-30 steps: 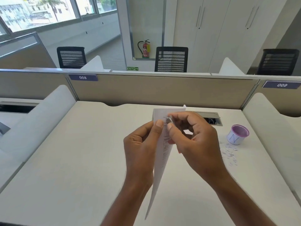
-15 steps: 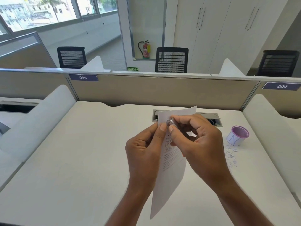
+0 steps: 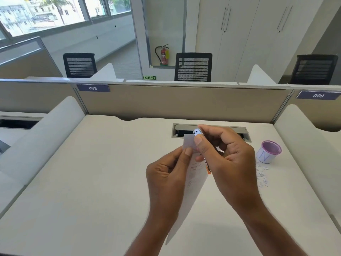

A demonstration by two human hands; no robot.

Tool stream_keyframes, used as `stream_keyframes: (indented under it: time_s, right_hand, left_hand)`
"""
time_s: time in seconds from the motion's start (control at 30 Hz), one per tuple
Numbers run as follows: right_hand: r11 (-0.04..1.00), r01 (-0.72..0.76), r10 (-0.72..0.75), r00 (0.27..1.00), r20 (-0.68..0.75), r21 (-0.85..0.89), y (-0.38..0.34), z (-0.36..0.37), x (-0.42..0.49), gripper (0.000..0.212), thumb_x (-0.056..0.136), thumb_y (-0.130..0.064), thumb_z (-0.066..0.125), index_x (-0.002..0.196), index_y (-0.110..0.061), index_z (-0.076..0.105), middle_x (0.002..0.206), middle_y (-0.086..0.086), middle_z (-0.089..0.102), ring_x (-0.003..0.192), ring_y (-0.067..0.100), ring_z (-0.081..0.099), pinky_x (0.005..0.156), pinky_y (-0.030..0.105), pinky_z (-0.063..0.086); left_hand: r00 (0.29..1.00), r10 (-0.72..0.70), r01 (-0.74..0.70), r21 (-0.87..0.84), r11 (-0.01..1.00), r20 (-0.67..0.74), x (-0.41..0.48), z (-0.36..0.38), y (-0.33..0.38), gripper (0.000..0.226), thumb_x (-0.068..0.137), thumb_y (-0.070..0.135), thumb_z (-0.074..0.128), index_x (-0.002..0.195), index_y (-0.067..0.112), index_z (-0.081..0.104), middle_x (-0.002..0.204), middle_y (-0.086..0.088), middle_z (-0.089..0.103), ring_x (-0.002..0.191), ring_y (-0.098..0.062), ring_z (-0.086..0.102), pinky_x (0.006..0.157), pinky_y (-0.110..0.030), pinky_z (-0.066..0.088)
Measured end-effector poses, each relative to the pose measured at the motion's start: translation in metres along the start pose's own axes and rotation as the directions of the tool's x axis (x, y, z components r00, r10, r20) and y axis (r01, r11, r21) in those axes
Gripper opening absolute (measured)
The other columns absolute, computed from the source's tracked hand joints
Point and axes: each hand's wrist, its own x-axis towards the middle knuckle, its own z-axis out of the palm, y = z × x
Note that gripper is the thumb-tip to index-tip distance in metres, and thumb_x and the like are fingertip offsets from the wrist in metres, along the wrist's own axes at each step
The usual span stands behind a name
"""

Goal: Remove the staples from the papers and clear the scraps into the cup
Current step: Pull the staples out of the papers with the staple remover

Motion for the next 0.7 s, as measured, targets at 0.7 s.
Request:
stream_keyframes:
  time_s: [0.7]
  right_hand:
    - [0.999, -0.043, 0.043, 0.999, 0.001, 0.003, -0.007, -0.006, -0.013, 0.020, 0.091, -0.023, 0.083, 0.110, -0.028, 0.081, 0.103, -0.006, 0.081, 0.095, 0.026, 0.078, 0.076, 0.037, 0.068]
  left_hand:
    - [0.993, 0.113, -0.114, -0.007, 0.994, -0.044, 0.003, -0.002, 0.009, 0.028, 0.100, 0.028, 0.071, 0.122, 0.020, 0.085, 0.100, 0.006, 0.087, 0.085, -0.016, 0.077, 0.071, -0.021, 0.056]
